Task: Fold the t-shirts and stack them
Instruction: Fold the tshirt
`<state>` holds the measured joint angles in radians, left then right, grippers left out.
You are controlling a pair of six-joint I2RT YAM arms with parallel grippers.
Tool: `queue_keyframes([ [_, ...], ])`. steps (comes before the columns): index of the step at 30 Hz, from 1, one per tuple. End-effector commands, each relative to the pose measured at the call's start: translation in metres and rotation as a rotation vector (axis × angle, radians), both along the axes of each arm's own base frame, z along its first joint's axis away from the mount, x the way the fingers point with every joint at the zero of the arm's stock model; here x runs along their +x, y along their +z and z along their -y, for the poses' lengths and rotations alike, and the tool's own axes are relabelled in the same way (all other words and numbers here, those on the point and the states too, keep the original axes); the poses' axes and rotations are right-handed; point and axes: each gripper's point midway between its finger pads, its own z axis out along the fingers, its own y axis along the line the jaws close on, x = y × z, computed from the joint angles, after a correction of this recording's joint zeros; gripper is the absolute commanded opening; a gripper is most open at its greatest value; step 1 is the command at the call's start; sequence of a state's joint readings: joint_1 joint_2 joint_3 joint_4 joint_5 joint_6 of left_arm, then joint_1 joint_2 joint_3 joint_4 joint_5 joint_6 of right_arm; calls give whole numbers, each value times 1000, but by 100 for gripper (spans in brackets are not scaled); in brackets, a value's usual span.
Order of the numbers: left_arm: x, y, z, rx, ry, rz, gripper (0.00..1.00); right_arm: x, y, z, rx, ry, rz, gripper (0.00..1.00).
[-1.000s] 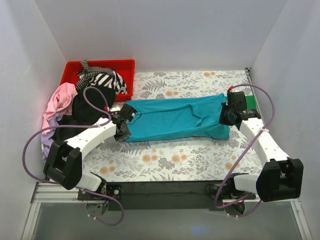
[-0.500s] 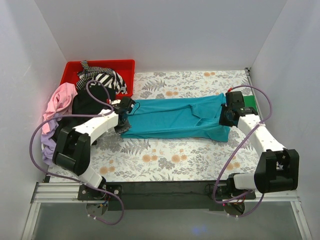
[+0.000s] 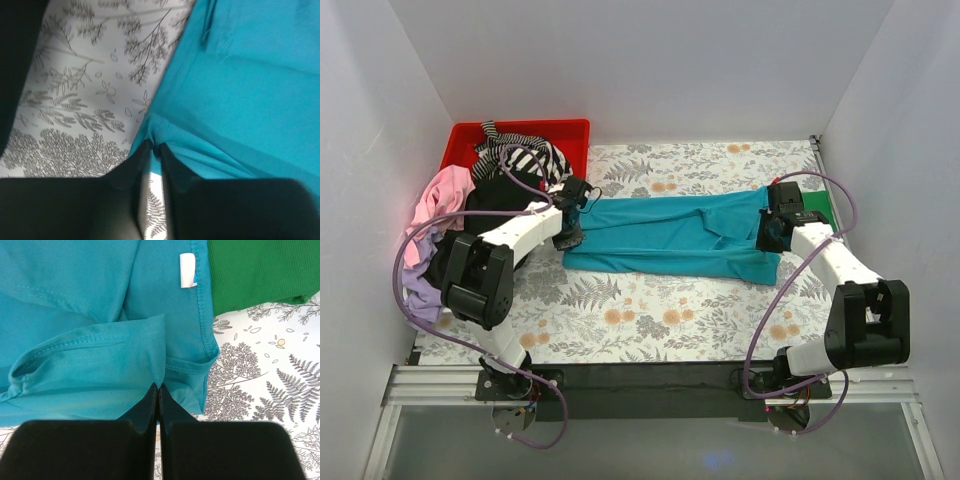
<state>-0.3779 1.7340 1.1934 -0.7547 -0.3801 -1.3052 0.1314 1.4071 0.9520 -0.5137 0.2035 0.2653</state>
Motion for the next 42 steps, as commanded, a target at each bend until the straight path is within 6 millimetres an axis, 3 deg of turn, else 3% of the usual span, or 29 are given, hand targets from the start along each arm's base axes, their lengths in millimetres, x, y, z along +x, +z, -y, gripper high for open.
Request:
queue_keyframes([
  [1, 20, 20, -6, 17, -8, 68, 16, 22, 17, 12, -44, -21, 80, 1],
  [6, 21, 13, -3, -1, -20, 31, 30, 28, 14, 11, -40, -17, 82, 1],
  [12, 23, 14, -2, -2, -16, 39, 31, 38, 14, 8, -24, -4, 105, 1],
  [16, 27, 21, 2, -26, -24, 62, 31, 47, 12, 1, 3, 22, 114, 11],
  [17, 26, 22, 3, -30, -24, 64, 31, 48, 11, 1, 3, 24, 112, 23],
  [23, 37, 30, 18, -100, -81, 117, 31, 59, 14, -3, 12, 37, 121, 25],
  [25, 43, 27, 24, -117, -98, 109, 31, 59, 12, -3, 10, 39, 112, 42],
  [28, 51, 22, 30, -129, -113, 101, 31, 58, 16, 0, -1, 29, 124, 55],
  [31, 58, 18, 35, -140, -123, 101, 32, 58, 25, -2, 15, 37, 149, 56],
  [37, 68, 2, 46, -168, -131, 86, 32, 53, 24, -5, 27, 48, 144, 57],
  [42, 68, -11, 40, -136, -109, 64, 33, 52, 25, -6, 31, 51, 147, 57],
])
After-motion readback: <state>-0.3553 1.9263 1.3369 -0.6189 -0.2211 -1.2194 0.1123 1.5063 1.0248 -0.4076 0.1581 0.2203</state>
